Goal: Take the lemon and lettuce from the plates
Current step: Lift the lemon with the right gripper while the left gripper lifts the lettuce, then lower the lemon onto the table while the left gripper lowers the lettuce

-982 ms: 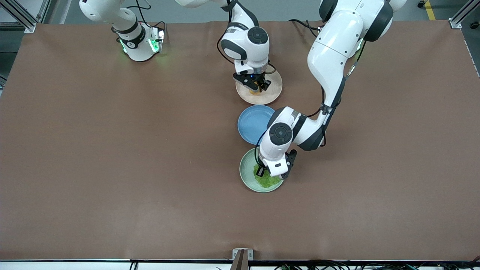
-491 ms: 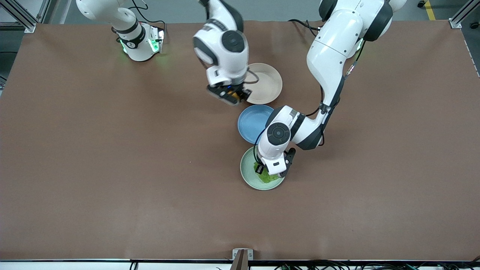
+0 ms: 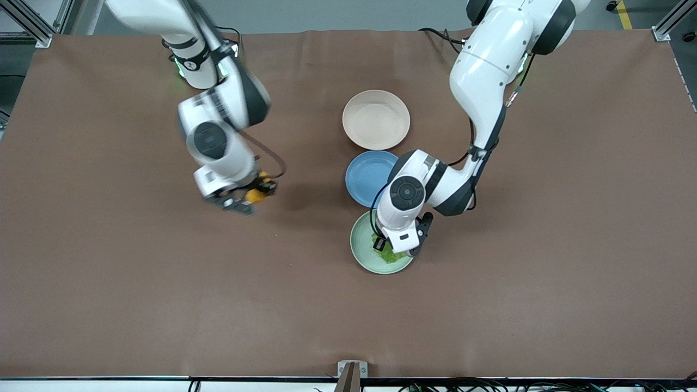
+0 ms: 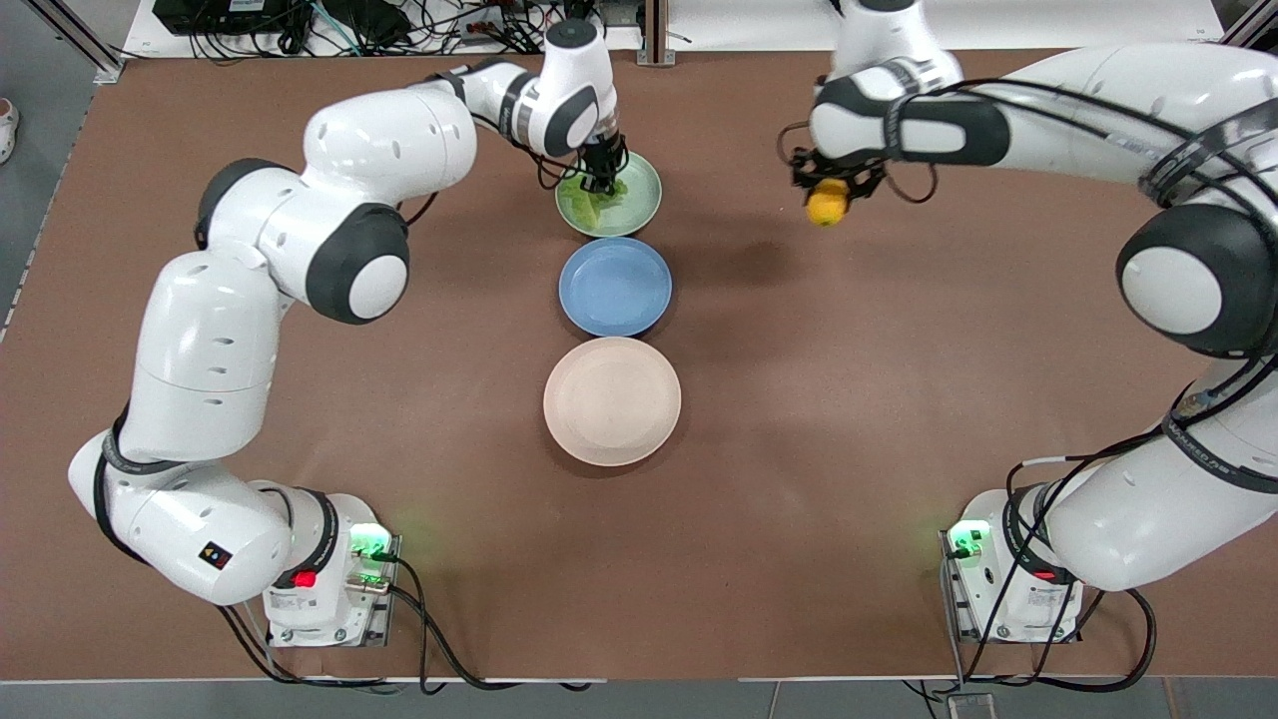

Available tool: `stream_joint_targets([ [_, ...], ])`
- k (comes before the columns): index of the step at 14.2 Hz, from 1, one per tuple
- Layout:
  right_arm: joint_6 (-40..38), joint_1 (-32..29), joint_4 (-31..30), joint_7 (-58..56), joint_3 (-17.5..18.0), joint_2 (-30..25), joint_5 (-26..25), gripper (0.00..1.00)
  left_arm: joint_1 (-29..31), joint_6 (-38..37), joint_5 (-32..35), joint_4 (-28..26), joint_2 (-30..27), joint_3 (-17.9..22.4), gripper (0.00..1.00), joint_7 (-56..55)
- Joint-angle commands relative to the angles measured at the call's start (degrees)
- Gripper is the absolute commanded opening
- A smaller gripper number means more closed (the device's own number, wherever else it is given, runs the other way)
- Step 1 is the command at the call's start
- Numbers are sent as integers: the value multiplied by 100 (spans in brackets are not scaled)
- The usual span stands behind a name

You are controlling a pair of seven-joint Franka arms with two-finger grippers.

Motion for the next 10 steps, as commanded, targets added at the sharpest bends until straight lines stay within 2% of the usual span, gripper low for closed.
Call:
stream_joint_targets([
  [1, 108, -801, -231, -1185, 154, -170, -9, 1, 425, -448, -187, -209, -791, -53, 3, 76],
  [3, 126, -1249, -231, -1968, 163, -74, 18, 2, 723, -877, -284, -244, -1239, -53, 3, 391],
  [5, 205, -1628, -240, -2698, 172, 40, 35, 2, 1005, -1762, -328, -253, -1582, -53, 3, 1311],
  [7, 310, -1910, -284, -3489, 163, 233, 472, 2, 1374, -2547, -390, -331, -1872, -53, 3, 2575],
  [10, 941, -2060, -652, -3932, 154, 392, 598, 2, 1796, -2576, -373, -1383, -2592, -36, 3, 4509],
])
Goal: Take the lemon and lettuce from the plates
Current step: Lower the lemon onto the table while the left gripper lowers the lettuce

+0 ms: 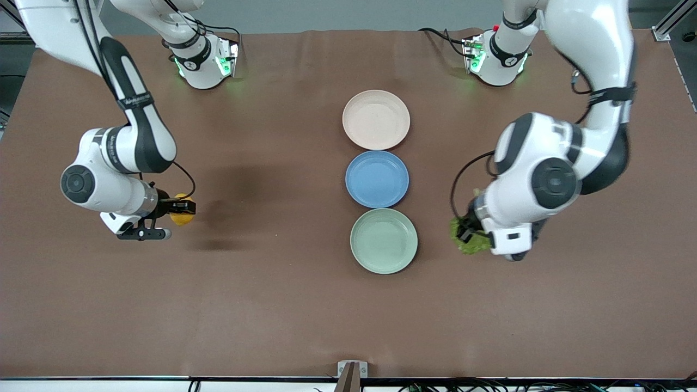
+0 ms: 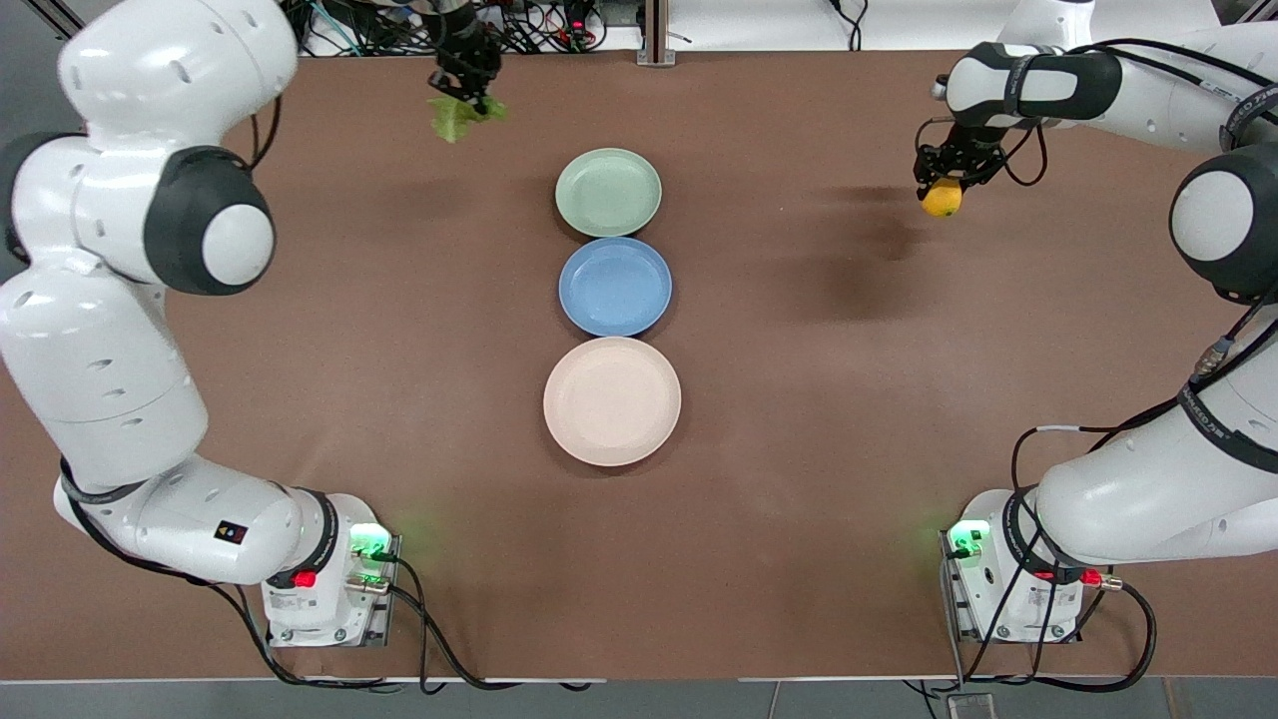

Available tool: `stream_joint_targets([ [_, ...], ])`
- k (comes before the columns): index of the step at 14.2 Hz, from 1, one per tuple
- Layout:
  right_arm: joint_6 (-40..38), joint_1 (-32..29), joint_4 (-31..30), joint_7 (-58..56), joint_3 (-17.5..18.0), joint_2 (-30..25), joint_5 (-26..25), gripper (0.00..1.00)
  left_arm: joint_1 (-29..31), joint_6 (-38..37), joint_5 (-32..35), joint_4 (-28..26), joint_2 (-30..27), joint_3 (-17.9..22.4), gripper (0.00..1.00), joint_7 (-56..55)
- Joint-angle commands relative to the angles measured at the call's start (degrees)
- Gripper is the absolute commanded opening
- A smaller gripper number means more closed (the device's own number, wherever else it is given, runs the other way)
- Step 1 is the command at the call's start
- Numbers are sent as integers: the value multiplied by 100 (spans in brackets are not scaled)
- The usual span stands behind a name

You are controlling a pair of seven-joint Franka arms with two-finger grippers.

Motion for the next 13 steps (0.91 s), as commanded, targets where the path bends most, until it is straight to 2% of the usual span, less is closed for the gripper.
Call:
stream_joint_targets([
  [1, 651, -102, -444, -217, 130, 95, 107, 2, 342, 236, -119, -1295, -777, -31, 3, 1606],
  [4, 864, -93, -498, -217, 130, 263, 107, 3, 668, 1218, -5, -2516, -1279, -22, 3, 2908],
  [6, 934, -93, -498, -226, 131, 342, 107, 5, 818, 1826, 30, -3124, -1429, -22, 3, 3482],
  [8, 926, -102, -498, -226, 130, 369, 107, 14, 958, 2336, 74, -3546, -1439, -13, 3, 3913],
  [9, 926, -102, -498, -226, 130, 369, 107, 27, 1029, 2634, 100, -3775, -1430, -22, 3, 4071],
  [12, 961, -102, -498, -226, 131, 421, 107, 39, 1038, 3671, 109, -4425, -1342, -22, 3, 4249],
  [13, 961, -93, -498, -226, 139, 422, 107, 55, 1029, 3865, 109, -4549, -1307, -22, 3, 4249],
])
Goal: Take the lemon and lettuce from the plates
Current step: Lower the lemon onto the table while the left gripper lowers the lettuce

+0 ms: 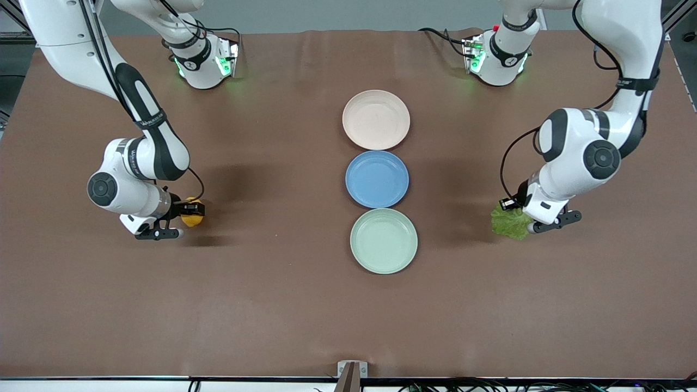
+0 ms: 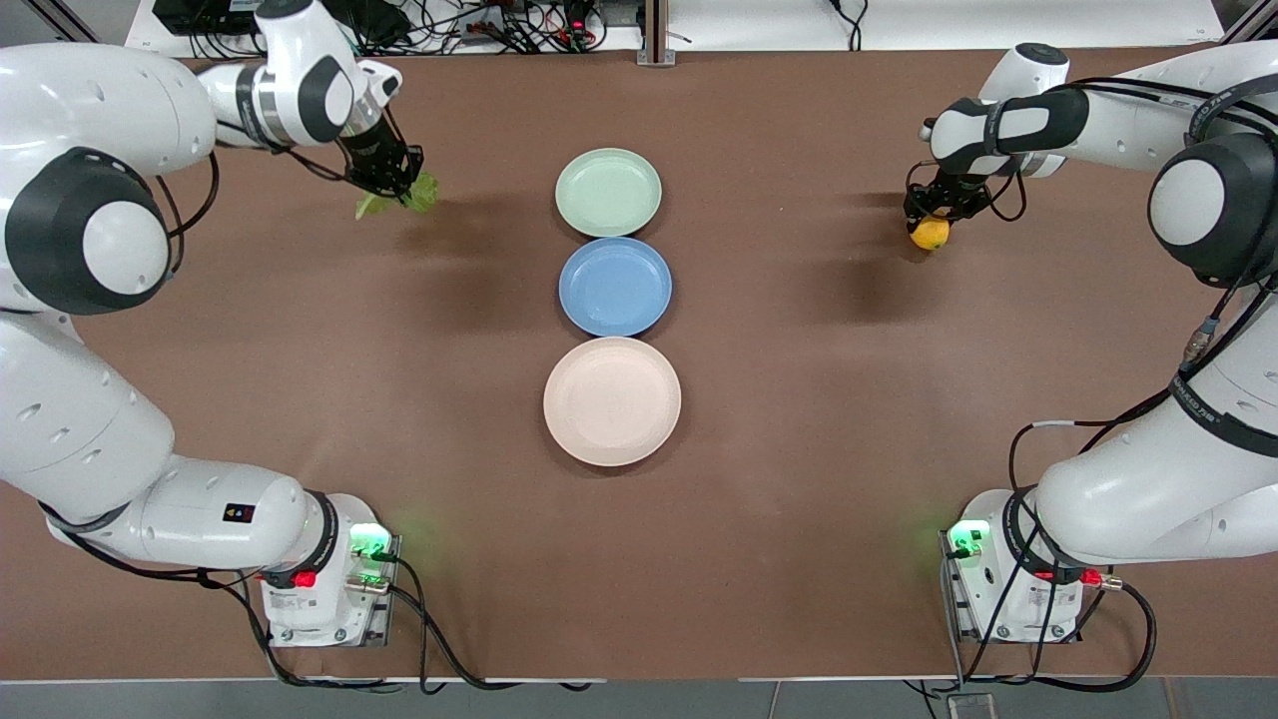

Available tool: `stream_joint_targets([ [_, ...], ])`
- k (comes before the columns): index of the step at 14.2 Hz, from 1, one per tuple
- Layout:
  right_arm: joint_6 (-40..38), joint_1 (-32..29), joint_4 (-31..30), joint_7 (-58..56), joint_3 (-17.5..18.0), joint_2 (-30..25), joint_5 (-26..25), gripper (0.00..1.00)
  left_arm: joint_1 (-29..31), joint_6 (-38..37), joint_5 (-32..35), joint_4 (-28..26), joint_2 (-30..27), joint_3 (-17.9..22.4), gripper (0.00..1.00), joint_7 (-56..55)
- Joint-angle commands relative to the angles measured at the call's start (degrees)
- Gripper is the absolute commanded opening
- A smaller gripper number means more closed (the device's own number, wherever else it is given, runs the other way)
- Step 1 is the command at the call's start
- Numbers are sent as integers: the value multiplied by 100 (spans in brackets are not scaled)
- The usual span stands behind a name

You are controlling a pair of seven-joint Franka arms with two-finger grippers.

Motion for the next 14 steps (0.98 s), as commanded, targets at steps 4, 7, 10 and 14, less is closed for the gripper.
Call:
stream_joint_targets([
  [4, 35, -42, -52, -103, 57, -39, 98, 100, -41, 570, 96, -525, 52, -38, 4, 69],
  [7, -429, -25, 201, -173, 66, -170, 63, 100, -41, 570, 96, -622, 87, -38, 6, 104],
  [10, -1465, -42, 834, -147, 48, -364, -51, 100, -41, 911, 96, -683, 333, -38, 9, 104],
  [14, -3020, -121, 1949, -77, 22, -575, -508, 100, -15, 1000, 96, -701, 273, -47, 60, 87],
])
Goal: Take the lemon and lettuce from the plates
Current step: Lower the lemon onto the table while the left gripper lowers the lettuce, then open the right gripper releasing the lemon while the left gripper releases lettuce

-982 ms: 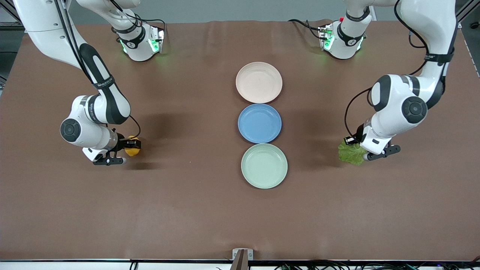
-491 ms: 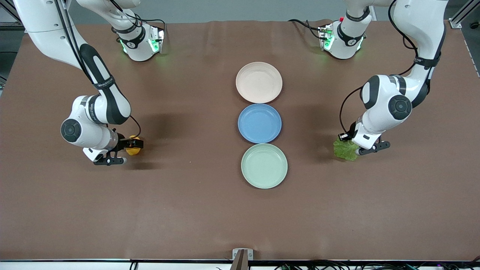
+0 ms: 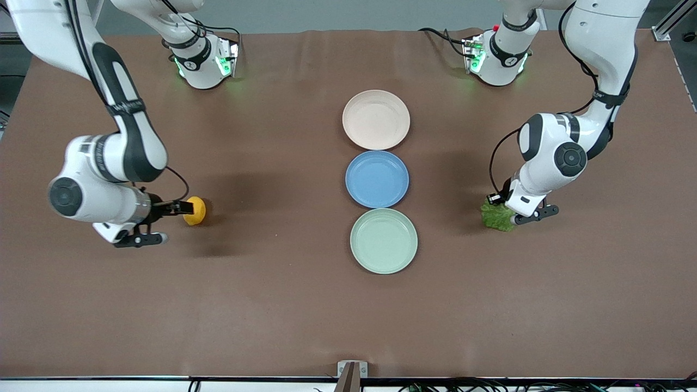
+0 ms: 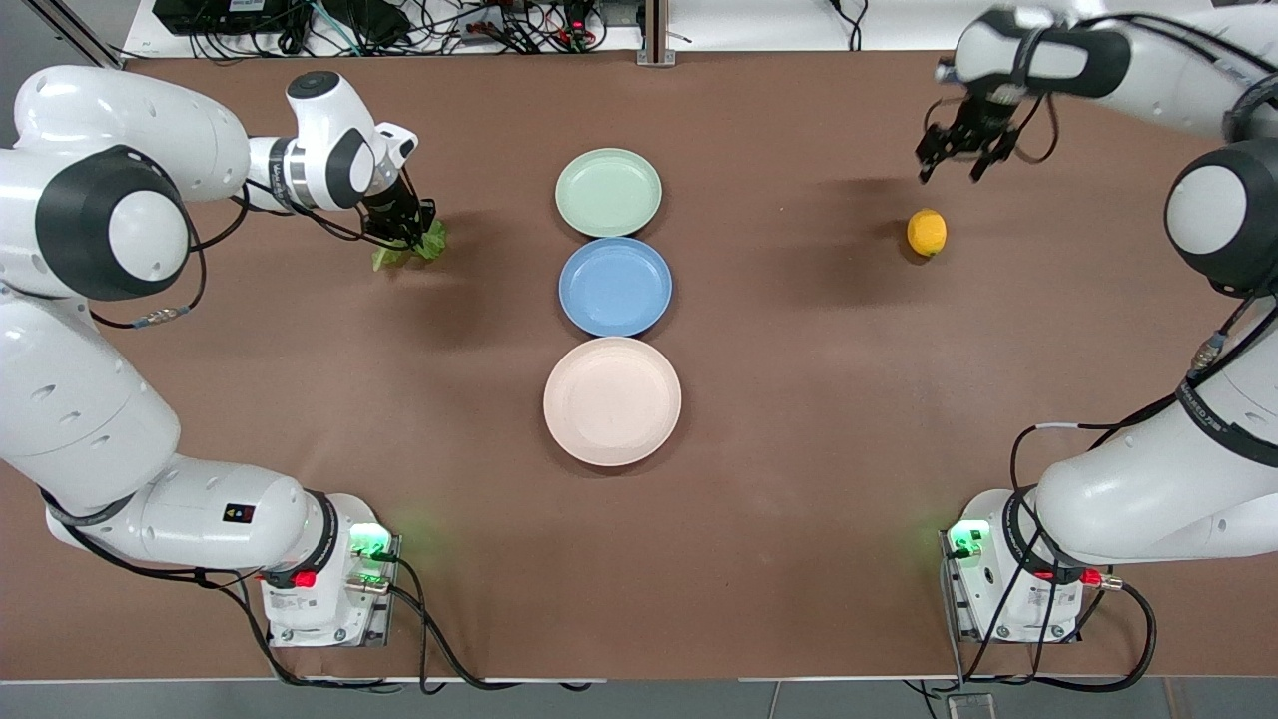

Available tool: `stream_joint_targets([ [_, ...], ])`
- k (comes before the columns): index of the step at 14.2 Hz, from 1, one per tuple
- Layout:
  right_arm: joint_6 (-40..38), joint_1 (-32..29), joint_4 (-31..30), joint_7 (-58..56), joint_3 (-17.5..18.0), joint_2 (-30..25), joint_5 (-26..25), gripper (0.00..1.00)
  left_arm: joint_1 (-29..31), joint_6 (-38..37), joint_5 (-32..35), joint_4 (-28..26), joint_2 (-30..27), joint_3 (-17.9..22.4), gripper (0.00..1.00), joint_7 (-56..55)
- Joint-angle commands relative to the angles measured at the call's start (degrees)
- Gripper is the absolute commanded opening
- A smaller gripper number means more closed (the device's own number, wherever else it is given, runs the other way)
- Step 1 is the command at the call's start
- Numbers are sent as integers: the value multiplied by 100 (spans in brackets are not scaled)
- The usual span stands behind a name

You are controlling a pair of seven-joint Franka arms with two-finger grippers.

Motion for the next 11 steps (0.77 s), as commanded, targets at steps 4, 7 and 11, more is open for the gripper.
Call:
stream_joint_targets([
  [4, -2017, -295, 1381, 244, 49, -343, -429, 100, 44, -304, 90, 239, -383, -10, 100, -19],
  [7, -2546, -506, 1918, 244, 58, -370, -402, 100, 44, -1338, 107, 616, -699, 7, 99, 155],
  [11, -2854, -568, 2673, 218, 58, -317, -437, 100, 158, -3097, 108, 1591, -1112, 34, 99, 780],
])
